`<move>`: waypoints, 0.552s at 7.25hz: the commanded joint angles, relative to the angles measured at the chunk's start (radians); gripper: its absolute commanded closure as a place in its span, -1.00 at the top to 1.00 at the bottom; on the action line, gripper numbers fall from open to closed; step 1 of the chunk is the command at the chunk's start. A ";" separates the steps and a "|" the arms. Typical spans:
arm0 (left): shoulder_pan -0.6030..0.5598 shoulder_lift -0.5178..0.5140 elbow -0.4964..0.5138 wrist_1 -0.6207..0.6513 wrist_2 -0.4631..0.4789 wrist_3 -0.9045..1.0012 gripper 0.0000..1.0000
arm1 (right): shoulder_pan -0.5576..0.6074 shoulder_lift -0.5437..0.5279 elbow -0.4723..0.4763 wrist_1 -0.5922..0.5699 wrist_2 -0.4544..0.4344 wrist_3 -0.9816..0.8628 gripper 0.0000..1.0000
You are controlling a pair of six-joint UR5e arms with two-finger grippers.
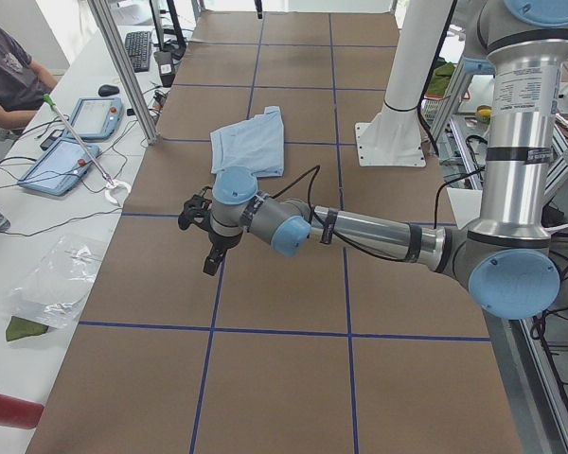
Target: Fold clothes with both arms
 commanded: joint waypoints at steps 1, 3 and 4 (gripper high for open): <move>0.001 -0.011 -0.005 -0.001 0.003 -0.002 1.00 | -0.001 -0.003 0.012 0.002 -0.004 0.003 1.00; 0.001 -0.011 -0.034 0.002 -0.010 -0.002 1.00 | -0.009 -0.001 0.041 0.002 0.004 0.004 1.00; -0.001 -0.009 -0.048 0.005 -0.010 -0.002 1.00 | -0.009 -0.001 0.043 0.002 0.004 0.004 1.00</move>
